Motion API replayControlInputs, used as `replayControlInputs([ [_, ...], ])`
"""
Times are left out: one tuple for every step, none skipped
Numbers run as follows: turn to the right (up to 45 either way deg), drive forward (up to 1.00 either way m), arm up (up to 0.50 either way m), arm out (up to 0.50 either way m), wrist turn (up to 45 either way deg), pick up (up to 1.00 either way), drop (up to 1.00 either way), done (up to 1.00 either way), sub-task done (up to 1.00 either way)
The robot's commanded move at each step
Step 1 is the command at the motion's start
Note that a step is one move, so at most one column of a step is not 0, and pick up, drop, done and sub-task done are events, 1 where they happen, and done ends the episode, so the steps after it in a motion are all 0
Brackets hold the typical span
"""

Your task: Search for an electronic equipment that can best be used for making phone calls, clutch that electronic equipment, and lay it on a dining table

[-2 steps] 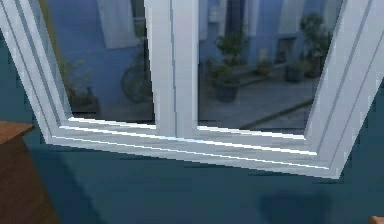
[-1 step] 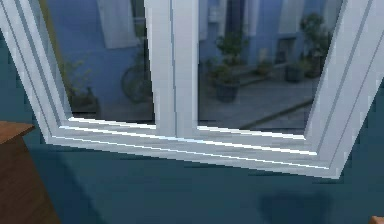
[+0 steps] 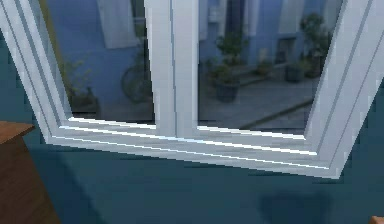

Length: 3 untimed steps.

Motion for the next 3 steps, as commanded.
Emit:
replayControlInputs([
  [0.0,0.0,0.1,0.0,0.0,0.0,0.0,0.0,0.0],
  [0.0,0.0,0.4,0.0,0.0,0.0,0.0,0.0,0.0],
  [0.0,0.0,0.0,0.0,-45.0,0.0,0.0,0.0,0.0],
])
